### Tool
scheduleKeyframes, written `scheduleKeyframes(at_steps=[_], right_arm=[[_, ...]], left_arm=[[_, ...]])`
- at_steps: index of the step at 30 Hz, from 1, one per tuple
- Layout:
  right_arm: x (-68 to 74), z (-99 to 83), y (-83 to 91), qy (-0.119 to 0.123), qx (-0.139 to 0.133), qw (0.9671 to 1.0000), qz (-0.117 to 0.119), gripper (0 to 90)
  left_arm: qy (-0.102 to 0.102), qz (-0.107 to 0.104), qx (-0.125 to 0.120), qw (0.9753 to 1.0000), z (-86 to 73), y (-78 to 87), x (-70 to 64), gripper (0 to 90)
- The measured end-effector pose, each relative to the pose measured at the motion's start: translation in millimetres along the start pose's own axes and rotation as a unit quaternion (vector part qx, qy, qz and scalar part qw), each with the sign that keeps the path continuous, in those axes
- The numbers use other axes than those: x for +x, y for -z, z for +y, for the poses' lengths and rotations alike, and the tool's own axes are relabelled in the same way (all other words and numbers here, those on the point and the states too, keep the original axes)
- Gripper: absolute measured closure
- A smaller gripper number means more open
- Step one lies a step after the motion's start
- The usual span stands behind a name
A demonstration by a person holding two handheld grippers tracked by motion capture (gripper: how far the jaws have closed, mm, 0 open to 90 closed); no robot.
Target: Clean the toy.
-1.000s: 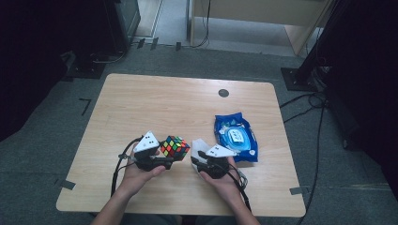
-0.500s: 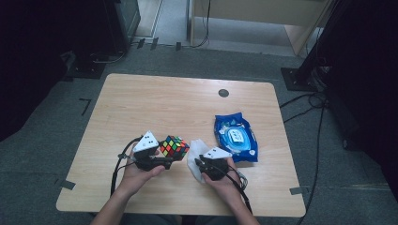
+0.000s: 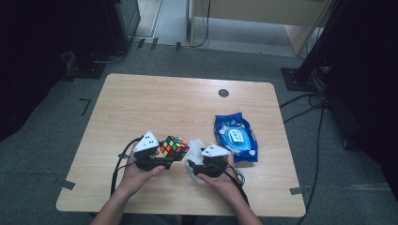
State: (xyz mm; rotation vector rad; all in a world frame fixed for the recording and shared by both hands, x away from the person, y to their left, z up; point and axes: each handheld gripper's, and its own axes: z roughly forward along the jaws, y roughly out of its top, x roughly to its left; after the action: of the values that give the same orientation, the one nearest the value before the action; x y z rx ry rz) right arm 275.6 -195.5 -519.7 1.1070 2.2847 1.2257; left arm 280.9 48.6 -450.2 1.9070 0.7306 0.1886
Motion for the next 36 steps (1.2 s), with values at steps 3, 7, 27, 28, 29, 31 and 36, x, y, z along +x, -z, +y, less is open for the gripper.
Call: scheduleKeyframes(at_steps=[3,7,27,28,29,31,36], right_arm=[[2.1,1.8,-4.6,0.01,0.021,0.9997,0.005,26.8],[0.8,2.1,-7.4,0.013,0.046,0.9988,0.002,29.6],[0.6,34.9,58.6,-0.048,-0.115,0.9921,0.014,86.2],[3.6,40.7,66.3,-0.05,-0.134,0.9893,0.03,86.2],[9.2,46.8,74.6,-0.047,-0.153,0.9859,0.049,86.0],[18.2,53.2,82.3,-0.041,-0.17,0.9821,0.071,85.9],[32.2,55.4,78.3,-0.042,-0.169,0.9801,0.095,85.6]], left_arm=[[0.0,-0.001,0.001,1.0,-0.4,-1.1,-0.8,34.0],[-0.001,0.0,0.003,1.0,-1.0,-1.7,-1.1,33.9],[-0.034,-0.004,0.014,0.9993,-7.4,-10.6,-10.2,34.0],[-0.038,-0.006,0.016,0.9991,-8.0,-12.2,-12.3,34.0],[-0.042,-0.007,0.017,0.999,-8.2,-13.1,-13.6,34.0],[-0.047,-0.012,0.018,0.9987,-8.9,-15.7,-18.2,34.0],[-0.067,-0.024,0.018,0.9973,-9.1,-20.6,-32.2,34.0]])
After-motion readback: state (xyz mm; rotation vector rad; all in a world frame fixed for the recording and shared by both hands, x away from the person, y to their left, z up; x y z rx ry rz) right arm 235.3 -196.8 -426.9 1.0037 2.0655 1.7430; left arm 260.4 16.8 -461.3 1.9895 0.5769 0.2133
